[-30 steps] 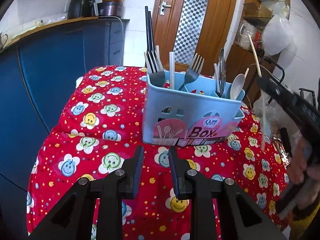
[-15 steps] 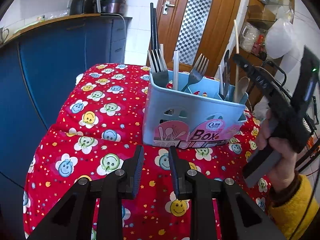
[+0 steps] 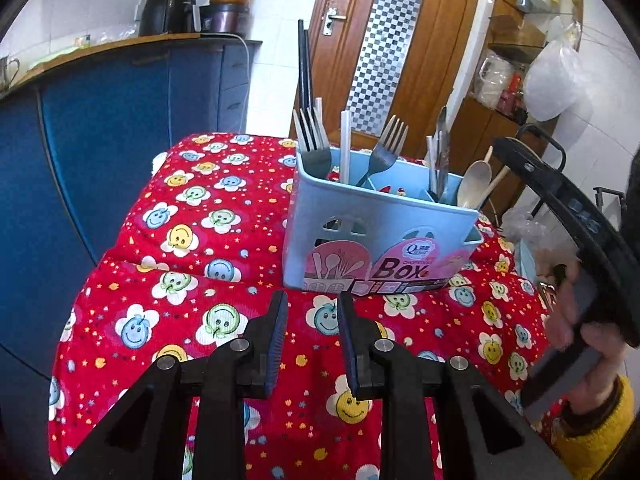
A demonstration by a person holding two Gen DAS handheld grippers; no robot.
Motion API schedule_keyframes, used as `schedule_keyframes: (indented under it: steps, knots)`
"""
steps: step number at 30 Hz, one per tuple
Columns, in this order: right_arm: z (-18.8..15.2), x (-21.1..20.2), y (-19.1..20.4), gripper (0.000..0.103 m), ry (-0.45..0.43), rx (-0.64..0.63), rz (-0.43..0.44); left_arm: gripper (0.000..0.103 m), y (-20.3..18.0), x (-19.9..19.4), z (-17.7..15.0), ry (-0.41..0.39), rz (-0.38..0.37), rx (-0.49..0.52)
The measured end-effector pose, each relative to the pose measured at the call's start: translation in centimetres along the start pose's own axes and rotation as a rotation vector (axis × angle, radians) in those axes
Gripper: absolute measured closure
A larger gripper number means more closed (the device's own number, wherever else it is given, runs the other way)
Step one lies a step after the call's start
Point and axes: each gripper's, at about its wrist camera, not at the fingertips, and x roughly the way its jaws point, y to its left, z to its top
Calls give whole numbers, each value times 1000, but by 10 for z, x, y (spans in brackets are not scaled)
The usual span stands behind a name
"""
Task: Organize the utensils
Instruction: 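Lower the chopstick into the caddy and open the right gripper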
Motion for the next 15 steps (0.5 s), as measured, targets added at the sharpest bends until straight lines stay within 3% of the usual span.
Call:
schedule_keyframes:
  steps: [15]
  knots:
    - [-51,-77,23,58,173,49,0,77,-5,-29,-25,-115,22,24]
